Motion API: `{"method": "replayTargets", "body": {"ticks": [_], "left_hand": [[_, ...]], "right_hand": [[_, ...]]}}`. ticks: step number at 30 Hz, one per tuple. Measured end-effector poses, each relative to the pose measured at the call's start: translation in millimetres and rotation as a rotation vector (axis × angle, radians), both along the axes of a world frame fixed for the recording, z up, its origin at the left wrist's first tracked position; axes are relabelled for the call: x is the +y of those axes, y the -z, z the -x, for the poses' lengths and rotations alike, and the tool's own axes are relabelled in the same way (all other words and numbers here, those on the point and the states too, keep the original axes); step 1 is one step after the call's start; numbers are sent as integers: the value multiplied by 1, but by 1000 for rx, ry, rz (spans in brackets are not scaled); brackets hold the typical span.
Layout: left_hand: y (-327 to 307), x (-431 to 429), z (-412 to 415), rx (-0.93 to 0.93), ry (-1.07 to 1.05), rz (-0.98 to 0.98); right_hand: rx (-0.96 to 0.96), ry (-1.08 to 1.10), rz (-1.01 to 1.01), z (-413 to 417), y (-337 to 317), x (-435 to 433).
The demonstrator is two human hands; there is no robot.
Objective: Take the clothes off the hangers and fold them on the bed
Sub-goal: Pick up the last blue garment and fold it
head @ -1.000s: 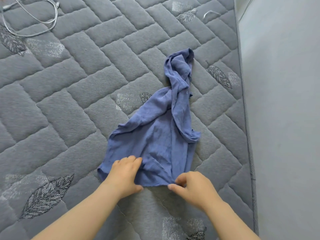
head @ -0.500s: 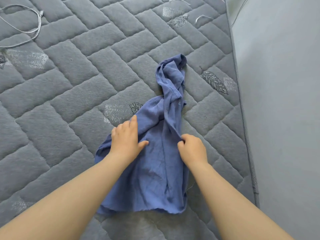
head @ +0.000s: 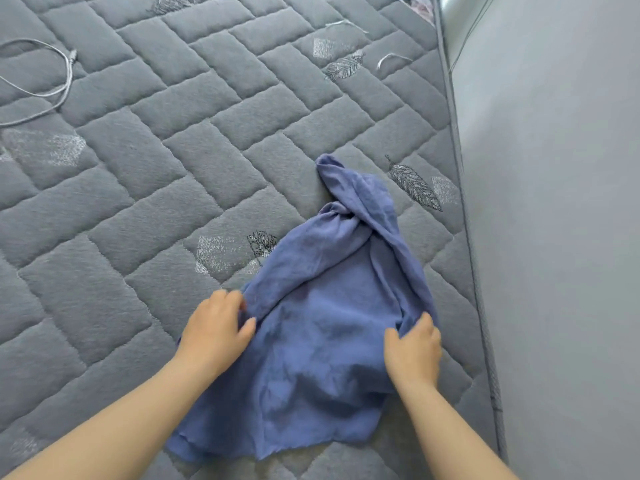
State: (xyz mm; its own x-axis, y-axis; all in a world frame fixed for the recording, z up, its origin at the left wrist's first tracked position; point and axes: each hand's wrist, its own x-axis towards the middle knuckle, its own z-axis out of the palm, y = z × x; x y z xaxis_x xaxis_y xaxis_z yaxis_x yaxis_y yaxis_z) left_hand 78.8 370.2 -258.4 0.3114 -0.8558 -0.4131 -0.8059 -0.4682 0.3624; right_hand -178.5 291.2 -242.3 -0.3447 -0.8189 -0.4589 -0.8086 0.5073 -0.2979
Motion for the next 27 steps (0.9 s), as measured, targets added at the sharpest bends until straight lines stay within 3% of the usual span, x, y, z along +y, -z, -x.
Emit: {"method": "replayTargets", "body": {"ticks": [3, 9, 14, 17, 19, 21, 24, 27], "left_hand": [[-2, -40, 12, -15, 52, 79], [14, -125, 50, 99, -44, 90], [28, -163, 42, 272, -245, 191], [33, -150, 18, 336, -447, 255], [33, -137, 0, 285, -550, 237], [33, -127, -14, 233, -559, 164], [31, -120, -24, 317, -574, 121], [27, -119, -27, 538, -623, 195]], "right_hand": [[-12, -294, 61, -21, 4, -26], [21, -484, 189, -45, 20, -95], [-51, -274, 240, -51, 31, -148], [-66, 91, 251, -32, 29, -156], [-159, 396, 125, -13, 26, -157], [-247, 551, 6, -3, 27, -150], [-311, 541, -25, -3, 29, -137], [-159, 248, 297, -16, 27, -118]]}}
